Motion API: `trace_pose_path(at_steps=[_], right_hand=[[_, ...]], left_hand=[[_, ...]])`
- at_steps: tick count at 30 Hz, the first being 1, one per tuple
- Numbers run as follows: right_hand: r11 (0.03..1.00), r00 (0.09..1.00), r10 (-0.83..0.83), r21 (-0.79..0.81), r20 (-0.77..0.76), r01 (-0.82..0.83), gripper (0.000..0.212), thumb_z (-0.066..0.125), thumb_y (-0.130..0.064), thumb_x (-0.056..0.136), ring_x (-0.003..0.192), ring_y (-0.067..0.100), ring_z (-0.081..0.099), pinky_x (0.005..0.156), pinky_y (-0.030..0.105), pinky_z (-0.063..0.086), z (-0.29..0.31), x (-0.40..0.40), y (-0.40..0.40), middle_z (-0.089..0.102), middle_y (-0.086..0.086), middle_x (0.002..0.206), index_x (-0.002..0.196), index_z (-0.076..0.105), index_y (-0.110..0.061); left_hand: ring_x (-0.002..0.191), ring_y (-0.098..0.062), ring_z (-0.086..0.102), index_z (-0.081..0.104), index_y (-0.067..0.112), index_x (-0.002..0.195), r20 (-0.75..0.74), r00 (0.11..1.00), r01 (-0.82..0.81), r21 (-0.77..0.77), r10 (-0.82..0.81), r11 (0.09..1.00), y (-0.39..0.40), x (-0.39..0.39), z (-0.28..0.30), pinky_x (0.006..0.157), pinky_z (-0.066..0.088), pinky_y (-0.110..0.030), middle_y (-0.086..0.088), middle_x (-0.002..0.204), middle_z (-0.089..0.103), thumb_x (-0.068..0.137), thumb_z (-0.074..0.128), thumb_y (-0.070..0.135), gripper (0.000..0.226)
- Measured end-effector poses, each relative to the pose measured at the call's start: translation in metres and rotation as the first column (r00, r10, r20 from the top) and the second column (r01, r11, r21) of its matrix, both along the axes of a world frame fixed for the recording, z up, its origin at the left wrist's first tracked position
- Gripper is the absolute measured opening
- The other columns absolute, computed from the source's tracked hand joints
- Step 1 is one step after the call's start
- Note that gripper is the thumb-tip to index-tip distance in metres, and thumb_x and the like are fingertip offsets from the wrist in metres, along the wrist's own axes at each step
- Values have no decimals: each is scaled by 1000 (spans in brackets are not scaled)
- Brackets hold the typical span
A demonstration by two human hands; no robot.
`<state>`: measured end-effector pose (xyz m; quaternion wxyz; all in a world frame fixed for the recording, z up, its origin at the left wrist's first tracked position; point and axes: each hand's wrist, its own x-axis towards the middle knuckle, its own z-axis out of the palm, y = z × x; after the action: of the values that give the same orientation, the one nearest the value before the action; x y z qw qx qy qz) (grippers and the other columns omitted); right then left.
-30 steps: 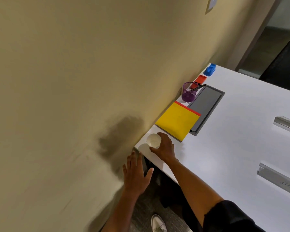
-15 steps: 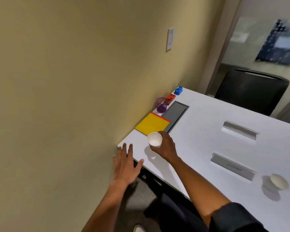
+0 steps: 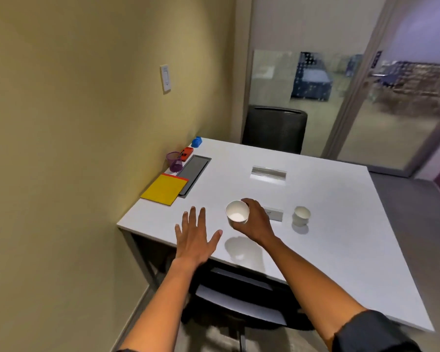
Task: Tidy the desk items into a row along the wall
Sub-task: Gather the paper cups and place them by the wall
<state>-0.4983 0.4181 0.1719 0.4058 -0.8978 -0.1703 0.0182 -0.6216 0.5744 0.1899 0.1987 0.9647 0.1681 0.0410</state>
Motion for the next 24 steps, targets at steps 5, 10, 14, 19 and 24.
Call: trace_pose_path(at_steps=[5,10,14,19,24], right_hand=[[993,993,-117,-13,31,117,70,76,-52,64,117,20,54,94,42,47,-1,-14,-100,56,-7,126,124,46,-31],[969,969,-245,15,-11,245,72,78,-49,65,116,23,53,96,42,46,-6,-27,-205,54,-5,129,127,45,-30],[946,946,-323,23,-42,324,74,80,-47,66,119,22,51,100,43,45,-12,-33,-293,51,-4,133,129,43,-29],[919,917,-395,-2,-50,395,78,81,-45,67,122,23,49,101,43,45,-22,-44,-416,48,-3,137,133,41,-29],[877,874,-480,-20,-74,480,79,83,-47,63,118,22,51,94,42,52,-34,-50,-527,51,-3,133,129,42,-32]], left_hand=[[147,-28,-10,-2,23,152,-12,991,134,0,-134,991,-86,17,2,117,2,-53,-6,161,-9,91,31,63,80],[147,-29,-7,-1,22,152,-21,971,240,22,-240,970,-176,31,-5,117,5,-54,-6,161,-6,90,31,64,81],[147,-28,-9,-2,22,151,-48,953,299,6,-299,954,-256,37,-12,118,3,-53,-5,161,-8,90,31,64,81],[148,-29,-8,-2,23,151,-84,919,386,1,-385,922,-377,39,-24,118,4,-54,-6,161,-8,91,30,64,80],[148,-28,-9,-4,27,151,-114,892,442,14,-437,897,-490,46,-37,118,2,-54,-3,161,-11,84,22,72,84]])
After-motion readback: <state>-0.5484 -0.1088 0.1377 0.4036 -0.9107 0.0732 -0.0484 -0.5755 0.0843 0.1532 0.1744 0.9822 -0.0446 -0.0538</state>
